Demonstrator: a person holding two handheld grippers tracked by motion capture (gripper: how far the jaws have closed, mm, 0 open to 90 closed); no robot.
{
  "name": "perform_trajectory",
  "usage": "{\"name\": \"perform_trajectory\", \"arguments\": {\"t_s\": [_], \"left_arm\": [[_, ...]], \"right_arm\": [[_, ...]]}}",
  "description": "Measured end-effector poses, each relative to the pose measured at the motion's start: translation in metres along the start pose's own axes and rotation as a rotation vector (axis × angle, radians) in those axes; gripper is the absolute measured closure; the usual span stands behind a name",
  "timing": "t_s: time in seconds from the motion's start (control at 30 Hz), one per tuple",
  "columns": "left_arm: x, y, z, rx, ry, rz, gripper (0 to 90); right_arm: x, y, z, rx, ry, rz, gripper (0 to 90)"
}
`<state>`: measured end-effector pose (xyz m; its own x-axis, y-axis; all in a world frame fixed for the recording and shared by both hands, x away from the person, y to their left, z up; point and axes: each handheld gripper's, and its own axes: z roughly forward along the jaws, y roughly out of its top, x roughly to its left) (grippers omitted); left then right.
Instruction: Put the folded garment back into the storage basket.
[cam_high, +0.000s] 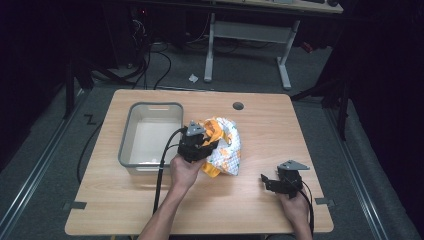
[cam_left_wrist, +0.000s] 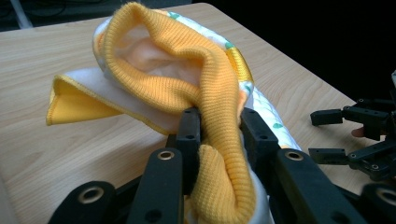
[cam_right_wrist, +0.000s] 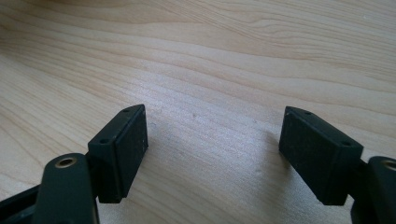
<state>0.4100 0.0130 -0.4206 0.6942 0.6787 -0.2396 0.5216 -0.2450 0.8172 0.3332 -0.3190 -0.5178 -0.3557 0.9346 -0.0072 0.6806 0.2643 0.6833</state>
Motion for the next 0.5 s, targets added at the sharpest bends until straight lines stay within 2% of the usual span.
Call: {"name": "perform_trajectory", "arguments": {"t_s": [0.13, 0.5], "left_arm": [[0.001, 0.004, -0.007, -0.015, 0.008, 0.006, 71.9], [0.013, 0.008, -0.029, -0.061, 0.009, -0.026, 72.3]], "right_arm": [[0.000, 0.000, 0.000, 0.000, 0.000, 0.000, 23.8], [0.000, 0.000, 0.000, 0.000, -0.001, 0.000, 23.8]]}}
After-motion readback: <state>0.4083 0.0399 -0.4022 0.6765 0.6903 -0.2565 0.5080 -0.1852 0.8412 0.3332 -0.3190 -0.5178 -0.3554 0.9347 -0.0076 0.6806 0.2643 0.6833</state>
